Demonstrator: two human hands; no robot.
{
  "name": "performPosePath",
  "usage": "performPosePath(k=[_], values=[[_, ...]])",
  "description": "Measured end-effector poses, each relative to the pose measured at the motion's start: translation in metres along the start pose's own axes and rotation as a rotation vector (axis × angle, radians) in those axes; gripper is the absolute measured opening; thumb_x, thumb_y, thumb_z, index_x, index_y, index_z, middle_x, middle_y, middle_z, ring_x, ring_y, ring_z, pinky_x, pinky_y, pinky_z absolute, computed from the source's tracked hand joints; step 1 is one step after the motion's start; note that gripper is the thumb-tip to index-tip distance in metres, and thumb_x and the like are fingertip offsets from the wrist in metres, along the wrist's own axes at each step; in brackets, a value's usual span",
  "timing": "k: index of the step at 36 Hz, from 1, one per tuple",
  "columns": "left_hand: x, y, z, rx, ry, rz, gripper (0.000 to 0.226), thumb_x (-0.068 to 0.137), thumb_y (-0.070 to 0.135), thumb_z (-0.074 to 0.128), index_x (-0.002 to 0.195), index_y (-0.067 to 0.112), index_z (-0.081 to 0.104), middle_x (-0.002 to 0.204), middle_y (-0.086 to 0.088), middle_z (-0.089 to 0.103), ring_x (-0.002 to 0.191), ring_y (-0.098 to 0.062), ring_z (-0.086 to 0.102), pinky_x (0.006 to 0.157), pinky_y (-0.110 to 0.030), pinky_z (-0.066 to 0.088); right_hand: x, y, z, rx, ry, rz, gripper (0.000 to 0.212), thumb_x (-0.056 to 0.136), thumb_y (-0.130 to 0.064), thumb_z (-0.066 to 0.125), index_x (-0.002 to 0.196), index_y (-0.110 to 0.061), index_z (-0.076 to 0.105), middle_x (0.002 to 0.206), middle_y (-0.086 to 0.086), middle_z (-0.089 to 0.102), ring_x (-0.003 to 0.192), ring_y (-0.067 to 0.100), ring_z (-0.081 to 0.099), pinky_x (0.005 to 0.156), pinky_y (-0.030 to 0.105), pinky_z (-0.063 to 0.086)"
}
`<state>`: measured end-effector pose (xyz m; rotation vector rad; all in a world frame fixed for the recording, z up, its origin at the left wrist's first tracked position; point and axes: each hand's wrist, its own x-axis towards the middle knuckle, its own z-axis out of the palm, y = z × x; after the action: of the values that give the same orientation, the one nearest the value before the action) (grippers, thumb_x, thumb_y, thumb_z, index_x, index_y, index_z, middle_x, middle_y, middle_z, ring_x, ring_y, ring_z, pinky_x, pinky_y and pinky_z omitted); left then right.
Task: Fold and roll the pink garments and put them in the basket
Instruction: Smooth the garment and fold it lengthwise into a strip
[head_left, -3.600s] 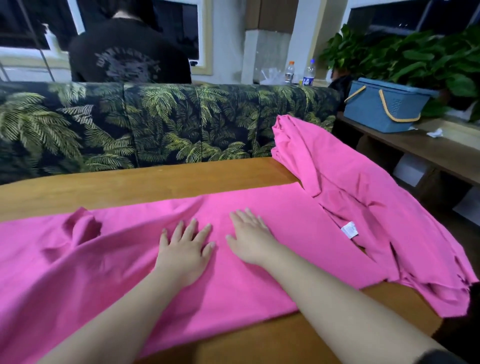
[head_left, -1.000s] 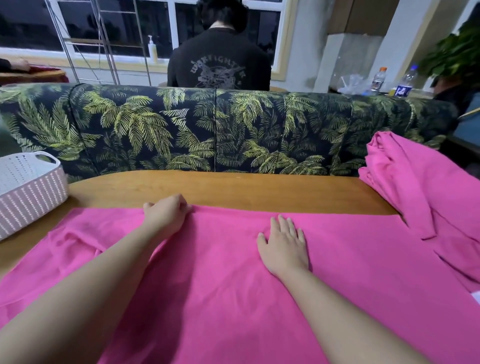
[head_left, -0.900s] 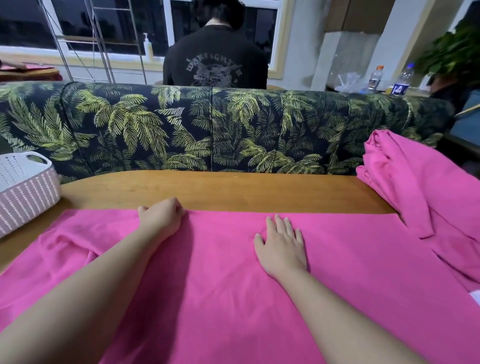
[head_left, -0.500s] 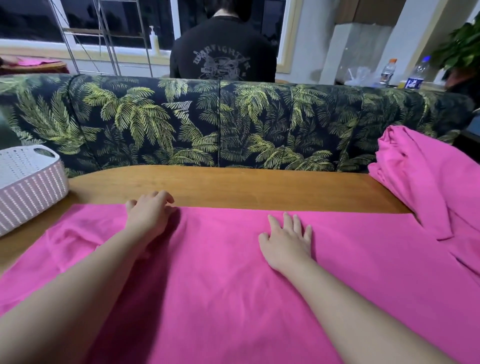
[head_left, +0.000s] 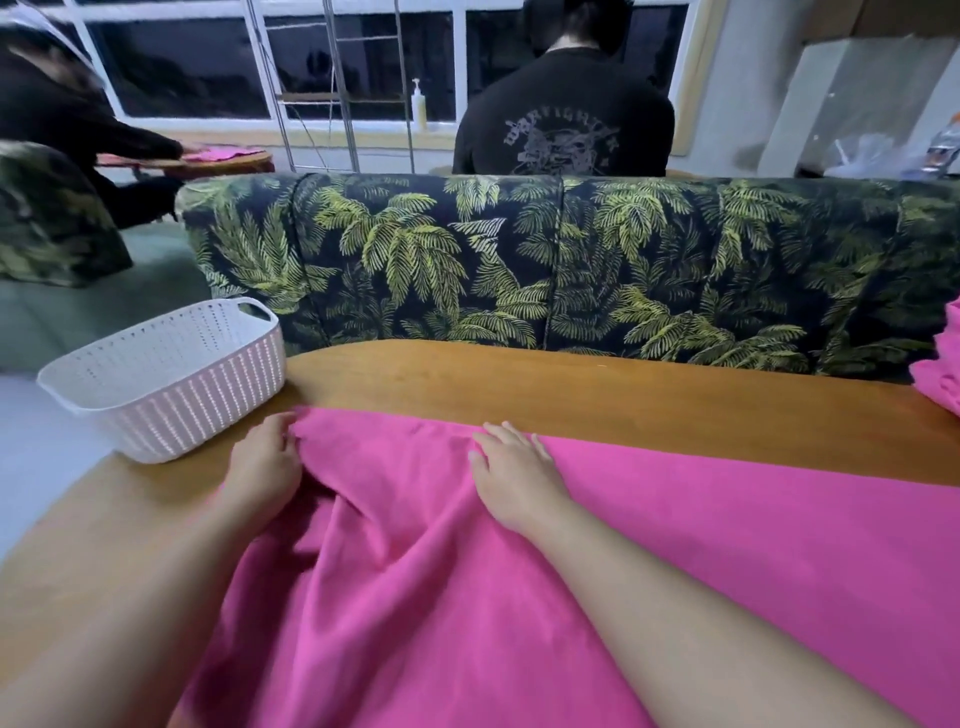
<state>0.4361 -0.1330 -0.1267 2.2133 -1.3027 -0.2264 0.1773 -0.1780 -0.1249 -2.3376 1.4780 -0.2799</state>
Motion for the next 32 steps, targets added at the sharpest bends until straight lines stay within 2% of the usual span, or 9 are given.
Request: performPosePath(k=[4, 8, 14, 17, 20, 23, 25, 29, 32], values=[[0.007, -0.005, -0.003, 0.082, -0.026, -0.036, 0.039, 0.092, 0.020, 0.055, 0.131, 0.012, 0.056, 0.131, -0.014, 0.058, 0.125, -0.037, 0.047, 0.105, -0.041, 0.037, 0.004, 0.003, 0.010, -0.040, 0.068, -0.015, 0.048, 0.103, -0.033, 0.026, 0.149, -0.023, 0.033, 0.158, -0.006, 0.025, 0.147, 0.011, 0.013, 0.120, 0.035, 0.002], [0.014, -0.003, -0.014, 0.293, -0.106, -0.083, 0.017, 0.084, 0.035, 0.061, 0.100, 0.031, 0.068, 0.116, -0.004, 0.064, 0.114, -0.034, 0.051, 0.091, -0.039, 0.042, 0.003, 0.005, 0.012, -0.030, 0.132, 0.008, 0.048, 0.102, -0.034, 0.029, 0.147, -0.020, 0.035, 0.156, -0.004, 0.029, 0.146, 0.012, 0.015, 0.120, 0.034, 0.005], [0.026, -0.009, -0.027, 0.209, -0.097, -0.083, 0.025, 0.077, 0.040, 0.070, 0.069, 0.018, 0.061, 0.075, 0.000, 0.066, 0.086, -0.029, 0.063, 0.083, -0.037, 0.050, 0.002, 0.007, 0.016, -0.020, 0.360, 0.082, 0.036, 0.096, -0.025, 0.040, 0.128, -0.016, 0.052, 0.134, -0.001, 0.051, 0.128, 0.017, 0.040, 0.110, 0.032, 0.028], [0.026, -0.012, -0.031, -0.129, -0.140, -0.047, 0.013, 0.080, 0.015, 0.071, 0.081, 0.004, 0.065, 0.071, -0.010, 0.068, 0.061, -0.024, 0.061, 0.063, -0.032, 0.051, 0.000, 0.006, 0.015, -0.025, 0.371, 0.079, 0.031, 0.093, -0.021, 0.041, 0.120, -0.017, 0.055, 0.125, -0.002, 0.054, 0.120, 0.018, 0.044, 0.103, 0.032, 0.032], [0.020, -0.016, -0.033, -0.504, -0.225, -0.091, 0.028, 0.086, -0.002, 0.065, 0.112, 0.003, 0.056, 0.092, -0.007, 0.063, 0.071, -0.017, 0.060, 0.061, -0.020, 0.052, -0.001, 0.006, 0.014, -0.018, 0.353, 0.071, 0.029, 0.093, -0.020, 0.041, 0.117, -0.018, 0.056, 0.123, -0.003, 0.055, 0.118, 0.017, 0.044, 0.102, 0.032, 0.032], [0.016, -0.024, -0.032, -0.527, -0.176, -0.044, 0.036, 0.088, -0.007, 0.060, 0.122, 0.000, 0.051, 0.104, -0.011, 0.061, 0.087, -0.015, 0.059, 0.075, -0.018, 0.048, -0.002, 0.005, 0.013, -0.005, 0.345, 0.068, 0.025, 0.093, -0.021, 0.041, 0.113, -0.019, 0.057, 0.120, -0.003, 0.056, 0.116, 0.017, 0.045, 0.101, 0.033, 0.033], [0.015, -0.031, -0.031, -0.524, -0.131, -0.060, 0.035, 0.088, -0.007, 0.060, 0.121, 0.002, 0.050, 0.097, -0.009, 0.063, 0.080, -0.008, 0.062, 0.070, -0.015, 0.050, -0.002, 0.004, 0.013, 0.000, 0.340, 0.068, 0.025, 0.094, -0.021, 0.041, 0.113, -0.019, 0.057, 0.119, -0.003, 0.056, 0.116, 0.017, 0.046, 0.102, 0.034, 0.033], [0.014, -0.039, -0.024, -0.396, 0.032, -0.123, 0.033, 0.087, 0.008, 0.067, 0.119, 0.004, 0.059, 0.102, -0.017, 0.067, 0.094, -0.029, 0.064, 0.091, -0.041, 0.050, -0.002, 0.004, 0.012, -0.006, 0.326, 0.074, 0.025, 0.093, -0.021, 0.041, 0.111, -0.019, 0.058, 0.119, -0.004, 0.056, 0.115, 0.016, 0.045, 0.102, 0.033, 0.033], [0.012, -0.036, -0.016, -0.431, 0.141, -0.141, 0.025, 0.090, 0.012, 0.063, 0.115, 0.008, 0.062, 0.103, -0.014, 0.068, 0.099, -0.028, 0.064, 0.094, -0.041, 0.048, -0.002, 0.004, 0.012, -0.017, 0.330, 0.069, 0.026, 0.094, -0.020, 0.040, 0.110, -0.018, 0.061, 0.118, -0.004, 0.057, 0.115, 0.017, 0.046, 0.102, 0.034, 0.034]])
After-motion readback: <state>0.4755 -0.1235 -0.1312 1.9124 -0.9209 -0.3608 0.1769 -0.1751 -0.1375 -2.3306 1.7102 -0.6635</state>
